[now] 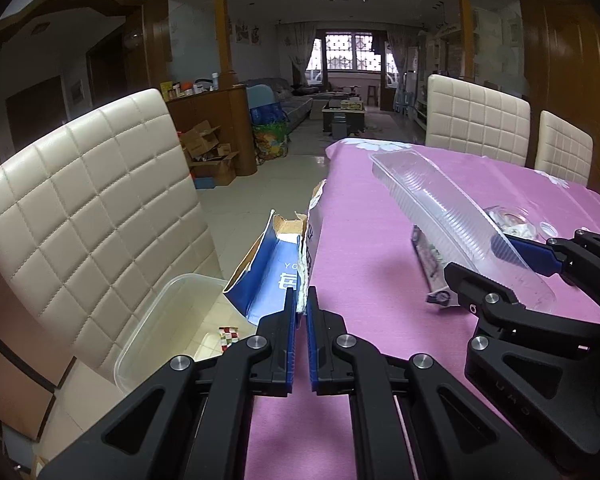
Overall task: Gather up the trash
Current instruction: 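Carry the tray and torn box to the clear bin and release both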
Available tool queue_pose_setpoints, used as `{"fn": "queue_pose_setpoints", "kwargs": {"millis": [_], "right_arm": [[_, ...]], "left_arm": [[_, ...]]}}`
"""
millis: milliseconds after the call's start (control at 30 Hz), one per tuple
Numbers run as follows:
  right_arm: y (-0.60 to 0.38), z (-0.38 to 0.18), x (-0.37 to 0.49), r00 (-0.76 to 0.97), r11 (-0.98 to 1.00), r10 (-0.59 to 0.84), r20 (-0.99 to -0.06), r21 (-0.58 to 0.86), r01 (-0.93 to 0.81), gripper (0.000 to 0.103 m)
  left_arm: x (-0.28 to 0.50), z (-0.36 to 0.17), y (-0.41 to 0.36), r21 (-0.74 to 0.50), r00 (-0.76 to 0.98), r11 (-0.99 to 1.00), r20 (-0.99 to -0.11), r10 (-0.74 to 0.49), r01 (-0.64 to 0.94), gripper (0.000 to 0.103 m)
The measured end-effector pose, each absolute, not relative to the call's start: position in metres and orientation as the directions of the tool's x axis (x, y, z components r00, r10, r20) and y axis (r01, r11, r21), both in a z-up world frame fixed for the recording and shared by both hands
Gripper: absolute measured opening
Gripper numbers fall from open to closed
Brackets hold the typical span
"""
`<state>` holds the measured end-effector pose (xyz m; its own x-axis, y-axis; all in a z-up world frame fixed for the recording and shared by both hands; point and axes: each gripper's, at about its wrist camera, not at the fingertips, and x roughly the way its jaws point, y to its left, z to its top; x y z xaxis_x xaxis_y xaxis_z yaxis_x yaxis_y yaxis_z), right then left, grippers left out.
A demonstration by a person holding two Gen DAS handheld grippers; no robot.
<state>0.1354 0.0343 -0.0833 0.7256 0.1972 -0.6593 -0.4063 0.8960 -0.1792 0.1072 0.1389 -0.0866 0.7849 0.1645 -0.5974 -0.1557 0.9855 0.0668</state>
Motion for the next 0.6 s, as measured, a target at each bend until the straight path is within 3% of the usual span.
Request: {"fn": "queue_pose_setpoints", "kwargs": {"millis": [600], "right_arm": [[0.098, -0.101, 0.150, 0.699, 0.850, 0.224, -0.679, -0.215, -0.481, 0.045]], "left_arm": [[0.112, -0.103, 0.200, 0.063, 0.746, 0.962, -0.618, 0.247, -0.267, 0.005]]}}
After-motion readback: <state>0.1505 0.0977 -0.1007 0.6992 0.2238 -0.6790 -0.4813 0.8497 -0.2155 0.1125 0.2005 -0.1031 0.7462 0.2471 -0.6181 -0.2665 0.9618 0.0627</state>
